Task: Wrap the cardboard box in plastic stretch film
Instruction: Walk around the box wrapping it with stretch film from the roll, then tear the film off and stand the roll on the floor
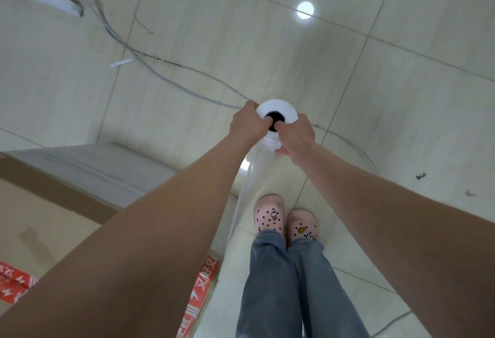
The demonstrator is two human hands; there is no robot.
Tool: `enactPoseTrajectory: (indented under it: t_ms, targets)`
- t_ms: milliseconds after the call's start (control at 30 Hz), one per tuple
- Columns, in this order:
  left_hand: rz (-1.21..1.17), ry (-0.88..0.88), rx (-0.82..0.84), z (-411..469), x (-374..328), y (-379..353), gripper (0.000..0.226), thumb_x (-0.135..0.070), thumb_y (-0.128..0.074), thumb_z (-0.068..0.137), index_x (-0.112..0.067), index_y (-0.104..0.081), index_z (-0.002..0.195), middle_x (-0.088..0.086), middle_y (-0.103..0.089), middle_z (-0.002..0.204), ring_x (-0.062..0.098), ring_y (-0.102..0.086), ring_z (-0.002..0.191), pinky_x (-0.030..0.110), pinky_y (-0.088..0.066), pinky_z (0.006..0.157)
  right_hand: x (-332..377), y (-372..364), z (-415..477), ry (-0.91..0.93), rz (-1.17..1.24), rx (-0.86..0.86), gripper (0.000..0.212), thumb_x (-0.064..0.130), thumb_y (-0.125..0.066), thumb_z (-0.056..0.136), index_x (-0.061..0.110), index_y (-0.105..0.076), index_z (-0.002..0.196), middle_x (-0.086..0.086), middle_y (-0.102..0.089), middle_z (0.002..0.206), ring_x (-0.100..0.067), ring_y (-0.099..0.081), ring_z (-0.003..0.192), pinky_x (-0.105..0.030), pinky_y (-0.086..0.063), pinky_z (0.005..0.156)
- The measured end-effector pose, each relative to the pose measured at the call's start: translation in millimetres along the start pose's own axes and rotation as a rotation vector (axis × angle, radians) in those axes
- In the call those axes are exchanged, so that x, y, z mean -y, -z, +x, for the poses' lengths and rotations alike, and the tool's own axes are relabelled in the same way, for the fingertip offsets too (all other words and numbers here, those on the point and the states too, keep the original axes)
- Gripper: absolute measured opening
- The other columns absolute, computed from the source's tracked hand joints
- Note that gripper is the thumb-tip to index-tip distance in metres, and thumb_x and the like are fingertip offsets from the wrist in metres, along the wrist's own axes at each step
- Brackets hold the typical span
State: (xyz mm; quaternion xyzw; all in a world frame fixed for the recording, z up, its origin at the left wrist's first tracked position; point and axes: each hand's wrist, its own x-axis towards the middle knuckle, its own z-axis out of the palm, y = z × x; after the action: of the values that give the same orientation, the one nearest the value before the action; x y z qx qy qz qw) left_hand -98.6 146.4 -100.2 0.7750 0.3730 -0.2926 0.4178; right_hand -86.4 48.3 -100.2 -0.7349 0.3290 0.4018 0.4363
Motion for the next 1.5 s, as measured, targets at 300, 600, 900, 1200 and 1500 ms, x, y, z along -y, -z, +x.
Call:
enactPoseTrajectory:
  t_ms: [300, 600, 900, 1200, 1500]
  targets:
    - [0.083, -0.135, -0.001, 6, -10, -3, 0.025, -0.015, -0.059, 0.078, -0.011, -0.066, 0.101, 0.008, -0.068, 0.093, 0.028, -0.065, 0.089, 0.043, -0.057, 0.076, 1, 2, 10, 0.008, 0.162, -0.076, 0.047, 0.010, -0.059, 0.079, 0.025, -0.056, 0.124, -0.001, -0.063, 0.107, -0.023, -0.065, 0.085, -0.039, -0.060, 0.064]
    - [-0.125, -0.087, -0.053, 3, 0, -11, 0.029, -0.020, -0.061, 0.079, -0.011, -0.059, 0.107, 0.002, -0.061, 0.092, 0.028, -0.065, 0.092, 0.045, -0.057, 0.077, 5, 9, 16, 0.260, -0.145, -0.103, 0.041, 0.015, -0.053, 0.079, 0.032, -0.056, 0.116, 0.008, -0.062, 0.097, -0.021, -0.063, 0.087, -0.042, -0.058, 0.074]
    - [-0.030, -0.125, -0.022, 1, -15, -18, 0.040, -0.024, -0.064, 0.081, -0.012, -0.054, 0.117, 0.002, -0.061, 0.101, 0.021, -0.061, 0.083, 0.032, -0.053, 0.075, -8, 26, 14, 0.118, -0.001, -0.137, 0.051, 0.022, -0.065, 0.081, 0.019, -0.046, 0.128, 0.001, -0.058, 0.107, -0.017, -0.058, 0.086, -0.034, -0.054, 0.080]
    - [0.014, -0.104, 0.025, -15, -7, -37, 0.031, -0.032, -0.070, 0.074, -0.012, -0.055, 0.091, 0.004, -0.066, 0.091, 0.025, -0.068, 0.081, 0.040, -0.057, 0.076, -25, 45, 16, 0.257, -0.221, -0.130, 0.044, 0.014, -0.054, 0.087, 0.027, -0.048, 0.129, 0.004, -0.056, 0.112, -0.016, -0.051, 0.091, -0.024, -0.039, 0.075]
    - [0.116, -0.195, -0.014, -16, -11, -35, 0.050, -0.028, -0.066, 0.081, -0.014, -0.052, 0.127, 0.004, -0.063, 0.113, 0.020, -0.059, 0.105, 0.026, -0.045, 0.081, -35, 37, 14, 0.053, 0.052, -0.116, 0.051, 0.020, -0.063, 0.082, 0.013, -0.047, 0.130, -0.005, -0.058, 0.108, -0.013, -0.057, 0.068, -0.043, -0.058, 0.076]
